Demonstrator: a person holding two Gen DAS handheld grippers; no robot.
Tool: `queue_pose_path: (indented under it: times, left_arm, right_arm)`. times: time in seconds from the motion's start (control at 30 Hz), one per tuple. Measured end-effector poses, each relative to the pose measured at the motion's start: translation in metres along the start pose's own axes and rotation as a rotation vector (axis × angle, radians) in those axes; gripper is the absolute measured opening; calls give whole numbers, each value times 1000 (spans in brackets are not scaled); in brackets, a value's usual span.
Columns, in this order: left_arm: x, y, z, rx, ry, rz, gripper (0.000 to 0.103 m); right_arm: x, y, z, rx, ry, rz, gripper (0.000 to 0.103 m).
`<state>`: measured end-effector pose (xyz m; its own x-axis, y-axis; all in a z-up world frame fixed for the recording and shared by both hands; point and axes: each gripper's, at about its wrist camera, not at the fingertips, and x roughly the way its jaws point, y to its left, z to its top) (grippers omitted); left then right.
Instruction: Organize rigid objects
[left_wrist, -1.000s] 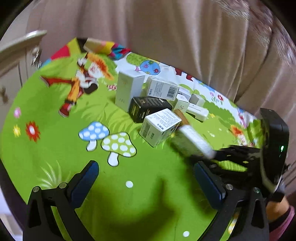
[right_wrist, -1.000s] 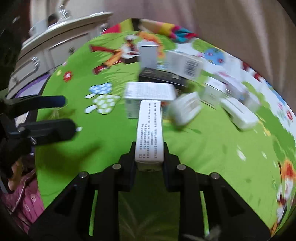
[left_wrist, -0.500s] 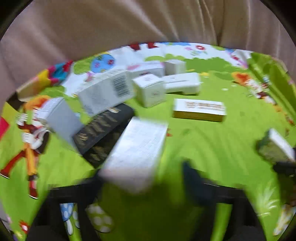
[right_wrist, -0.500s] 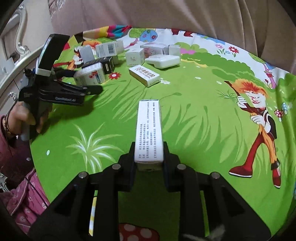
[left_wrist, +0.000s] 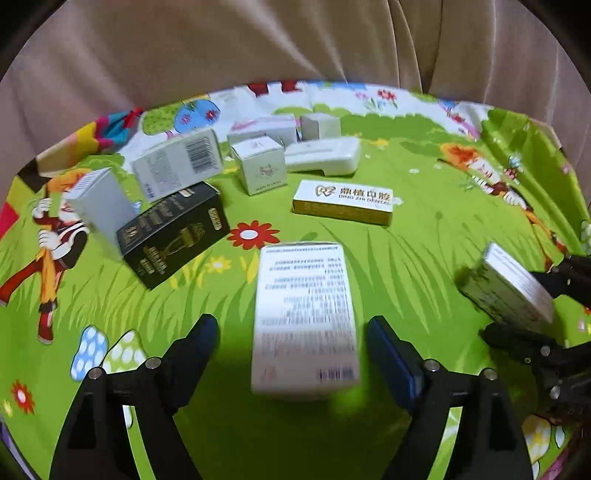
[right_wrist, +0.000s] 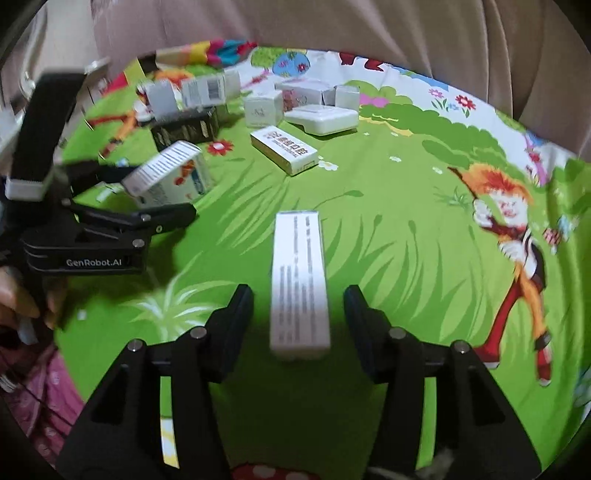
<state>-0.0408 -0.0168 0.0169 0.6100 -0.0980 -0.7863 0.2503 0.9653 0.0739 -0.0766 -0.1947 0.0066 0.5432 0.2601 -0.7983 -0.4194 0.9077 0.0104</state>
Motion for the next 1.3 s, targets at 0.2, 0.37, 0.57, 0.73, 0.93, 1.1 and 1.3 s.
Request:
queue_pose_path:
  times: [0.2, 0.37, 0.57, 0.73, 0.93, 1.1, 1.3]
  left_arm:
    - [3, 9, 3, -57, 4, -45, 76]
    - [-4, 2, -1, -16, -41, -24, 40]
    - [-6, 5, -1, -35, -39, -42, 40]
    - [-4, 5, -1, -25, -41, -36, 40]
    - [-3, 8, -2, -33, -40, -48, 41]
    - [-4, 5, -2, -24, -44, -19, 41]
    - [-6, -7, -1, 25, -52, 48, 41]
  right_arm:
    - [11, 4, 18, -63, 36, 2, 33]
    - [5, 9, 6, -39, -38, -19, 28]
    - [-2, 8, -1, -20, -38, -29, 28]
    - [-5, 8, -2, -10, -36, -19, 28]
    - [0, 7, 4, -9, -36, -24, 28]
    - [1, 7, 4, -5, -37, -22, 28]
    - [2, 8, 5, -12, -38, -35, 28]
